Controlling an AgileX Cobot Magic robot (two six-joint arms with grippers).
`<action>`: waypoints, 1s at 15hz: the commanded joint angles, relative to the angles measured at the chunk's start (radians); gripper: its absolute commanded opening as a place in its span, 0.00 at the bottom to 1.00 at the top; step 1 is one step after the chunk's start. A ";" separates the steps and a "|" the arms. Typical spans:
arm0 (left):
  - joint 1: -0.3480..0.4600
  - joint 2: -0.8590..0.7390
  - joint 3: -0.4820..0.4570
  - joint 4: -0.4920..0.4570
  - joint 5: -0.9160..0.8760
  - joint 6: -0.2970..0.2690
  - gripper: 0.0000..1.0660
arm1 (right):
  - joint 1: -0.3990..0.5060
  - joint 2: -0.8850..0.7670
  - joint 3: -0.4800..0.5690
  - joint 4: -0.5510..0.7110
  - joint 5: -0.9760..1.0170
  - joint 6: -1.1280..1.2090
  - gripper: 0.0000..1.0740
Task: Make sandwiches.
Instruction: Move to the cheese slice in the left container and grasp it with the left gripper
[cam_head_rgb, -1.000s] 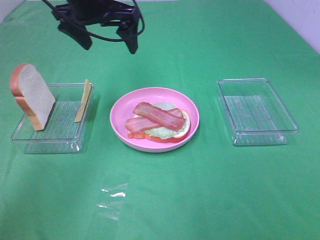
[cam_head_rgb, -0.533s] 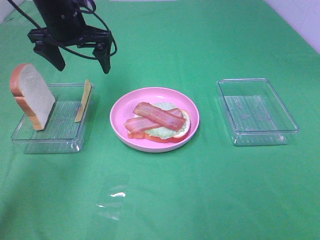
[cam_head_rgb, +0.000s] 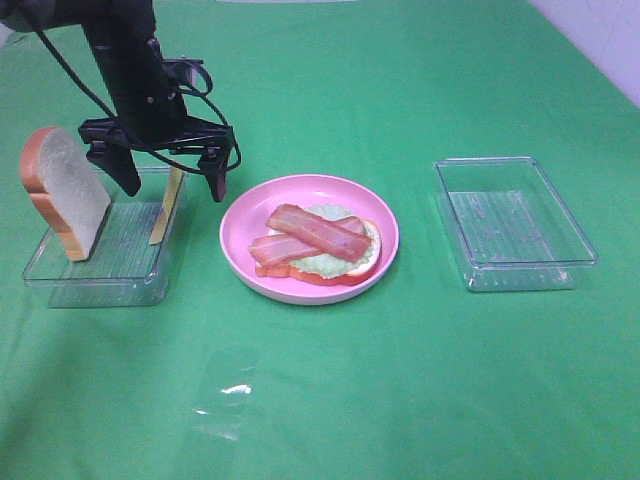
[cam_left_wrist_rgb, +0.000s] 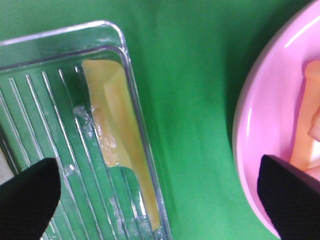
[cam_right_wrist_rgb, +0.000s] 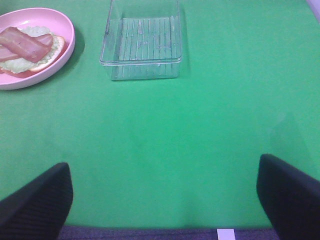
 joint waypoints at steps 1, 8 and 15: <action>-0.002 0.013 -0.003 -0.007 0.054 -0.005 0.85 | 0.000 -0.031 0.001 0.002 -0.002 0.004 0.89; -0.002 0.014 -0.003 0.004 0.034 -0.007 0.48 | 0.000 -0.031 0.001 0.002 -0.002 0.004 0.89; -0.002 0.014 -0.003 0.004 0.034 -0.014 0.46 | 0.000 -0.031 0.001 0.002 -0.002 0.004 0.89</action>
